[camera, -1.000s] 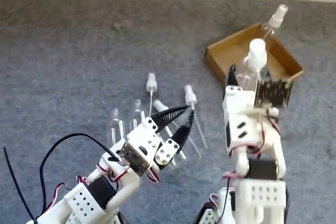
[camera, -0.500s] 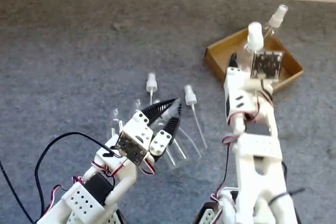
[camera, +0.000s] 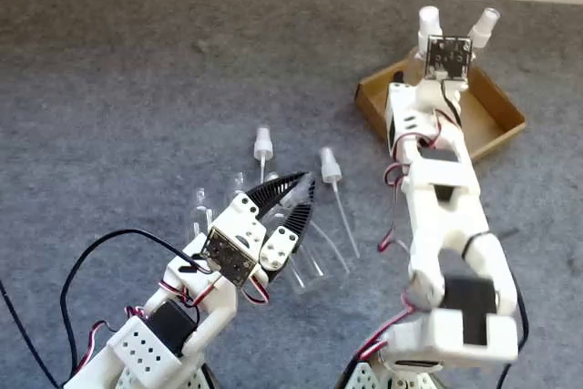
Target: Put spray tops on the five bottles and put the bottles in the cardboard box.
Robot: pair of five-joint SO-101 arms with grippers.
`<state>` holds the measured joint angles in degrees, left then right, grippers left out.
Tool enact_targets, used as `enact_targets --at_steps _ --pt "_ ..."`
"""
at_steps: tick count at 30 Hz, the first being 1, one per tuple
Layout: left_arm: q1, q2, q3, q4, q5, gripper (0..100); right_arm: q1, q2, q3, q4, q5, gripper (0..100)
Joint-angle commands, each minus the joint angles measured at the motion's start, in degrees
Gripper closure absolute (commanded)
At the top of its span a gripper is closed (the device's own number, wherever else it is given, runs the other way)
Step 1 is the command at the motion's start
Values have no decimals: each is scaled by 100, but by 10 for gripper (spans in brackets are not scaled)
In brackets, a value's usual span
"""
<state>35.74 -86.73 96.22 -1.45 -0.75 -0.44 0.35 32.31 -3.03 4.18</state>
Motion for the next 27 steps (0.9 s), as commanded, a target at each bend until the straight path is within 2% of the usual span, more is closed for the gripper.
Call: enact_targets --at_steps 1,5,13,18,27 --pt "-48 48 136 9 -26 993 31 365 -734 -611 26 856" --pt "-48 48 136 9 -26 993 22 892 -822 -1429 26 856" --pt "-48 48 136 9 -26 993 31 1640 -875 -1508 26 856" --pt "-48 48 136 9 -26 993 31 1895 -875 -2220 26 856" --pt "-48 48 136 9 -35 993 -22 2387 -963 -2563 18 857"
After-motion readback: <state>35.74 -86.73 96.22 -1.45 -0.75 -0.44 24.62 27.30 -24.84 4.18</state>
